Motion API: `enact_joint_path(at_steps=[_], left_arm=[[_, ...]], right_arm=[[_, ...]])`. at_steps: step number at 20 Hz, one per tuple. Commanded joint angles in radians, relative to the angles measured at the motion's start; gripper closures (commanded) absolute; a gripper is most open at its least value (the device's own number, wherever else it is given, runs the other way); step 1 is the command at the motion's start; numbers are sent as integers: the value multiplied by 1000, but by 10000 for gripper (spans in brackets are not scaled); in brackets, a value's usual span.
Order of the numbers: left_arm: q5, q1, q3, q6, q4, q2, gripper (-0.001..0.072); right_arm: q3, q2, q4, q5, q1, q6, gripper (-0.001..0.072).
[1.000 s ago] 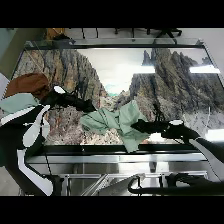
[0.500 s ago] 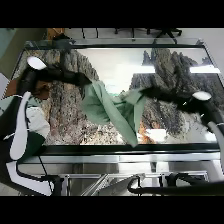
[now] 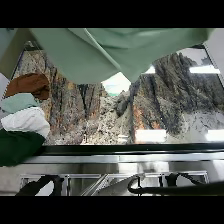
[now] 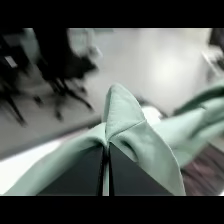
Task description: Fold the shirts.
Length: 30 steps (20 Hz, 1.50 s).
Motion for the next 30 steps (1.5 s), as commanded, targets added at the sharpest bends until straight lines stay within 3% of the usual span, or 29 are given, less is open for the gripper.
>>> enact_joint_path(at_steps=[1, 5, 9, 12, 15, 17, 22, 23, 24, 25, 26, 30], left_arm=[[150, 119, -121, 80, 10, 256, 693], [119, 265, -289, 105, 9, 367, 693], [49, 219, -512, 117, 2, 280, 692], [90, 64, -679, 180, 13, 92, 692], [257, -81, -770, 222, 19, -206, 692], [293, -126, -718, 218, 33, -429, 691], [82, -129, -369, 63, 33, -799, 683], [47, -120, -311, 45, 34, -822, 525], [4, -113, -257, 33, 34, -834, 95], [-39, -99, -218, -3, 35, -833, 2], [-102, -85, -176, -41, 36, -826, 2], [-367, -13, -136, -198, 38, -742, 2]], right_arm=[[114, 48, -47, 3, -61, 19, 695], [69, 68, -126, 103, -61, 20, 695], [-360, 64, -125, 138, -13, -5, 695], [-806, 33, -126, -21, 114, -134, 694], [-1155, -76, -124, -380, 212, -249, 694], [-1234, -184, -121, -521, 213, -285, 694], [-1138, -351, -80, -522, 177, -369, 693], [-1110, -349, -88, -522, 173, -376, 656], [-1081, -345, -89, -522, 169, -376, 501], [-1056, -338, -98, -518, 162, -376, 387], [-1028, -327, -126, -499, 148, -376, 324], [-965, -314, -267, -357, 70, -310, 321]])
